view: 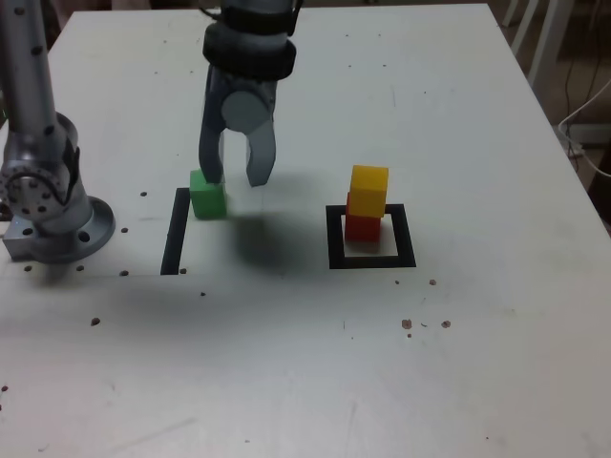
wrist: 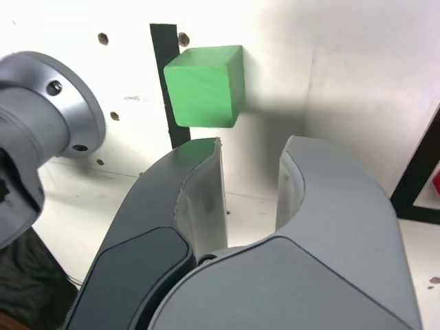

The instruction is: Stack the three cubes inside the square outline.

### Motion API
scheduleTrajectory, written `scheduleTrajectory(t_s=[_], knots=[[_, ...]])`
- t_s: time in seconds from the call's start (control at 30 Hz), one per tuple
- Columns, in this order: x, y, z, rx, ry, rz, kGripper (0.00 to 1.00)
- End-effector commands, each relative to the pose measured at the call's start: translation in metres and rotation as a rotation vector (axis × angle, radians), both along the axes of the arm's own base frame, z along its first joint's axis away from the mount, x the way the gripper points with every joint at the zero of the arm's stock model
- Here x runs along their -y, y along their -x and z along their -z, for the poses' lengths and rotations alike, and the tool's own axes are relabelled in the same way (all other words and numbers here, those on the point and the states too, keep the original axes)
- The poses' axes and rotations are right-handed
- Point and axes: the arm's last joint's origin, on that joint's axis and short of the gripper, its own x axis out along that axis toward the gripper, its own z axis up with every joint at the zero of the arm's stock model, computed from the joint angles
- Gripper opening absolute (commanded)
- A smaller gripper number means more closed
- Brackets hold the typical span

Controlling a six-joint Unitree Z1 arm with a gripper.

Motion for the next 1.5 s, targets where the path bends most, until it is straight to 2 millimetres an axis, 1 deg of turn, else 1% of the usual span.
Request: scheduleTrajectory(t_s=[0.0, 0.07, 0.1, 0.13, 0.17, 0.27, 0.3, 0.33, 0.37, 0.5, 0.77, 1.1, 1.23, 1.37, 1.47], knots=[[0.004, -0.001, -0.006, 0.012, -0.008, 0.020, 0.28], [0.006, -0.002, -0.010, 0.016, -0.015, 0.033, 0.29], [0.007, -0.001, -0.011, 0.015, -0.017, 0.038, 0.33], [0.008, 0.000, -0.011, 0.014, -0.019, 0.040, 0.40], [0.009, 0.002, -0.010, 0.011, -0.021, 0.038, 0.49], [0.009, 0.014, -0.006, -0.002, -0.027, 0.010, 0.80], [0.008, 0.018, -0.004, -0.005, -0.031, -0.005, 0.88], [0.008, 0.023, -0.002, -0.006, -0.035, -0.019, 0.94], [0.008, 0.027, -0.001, -0.006, -0.039, -0.034, 0.97], [0.006, 0.040, 0.009, 0.009, -0.050, -0.072, 1.00], [0.001, 0.053, 0.026, -0.004, -0.039, -0.102, 0.99], [-0.004, 0.055, 0.033, -0.015, -0.030, -0.108, 0.99], [-0.007, 0.055, 0.038, -0.024, -0.020, -0.108, 0.97], [-0.012, 0.054, 0.045, -0.034, -0.007, -0.108, 0.95], [-0.016, 0.052, 0.050, -0.048, 0.004, -0.106, 0.91]])
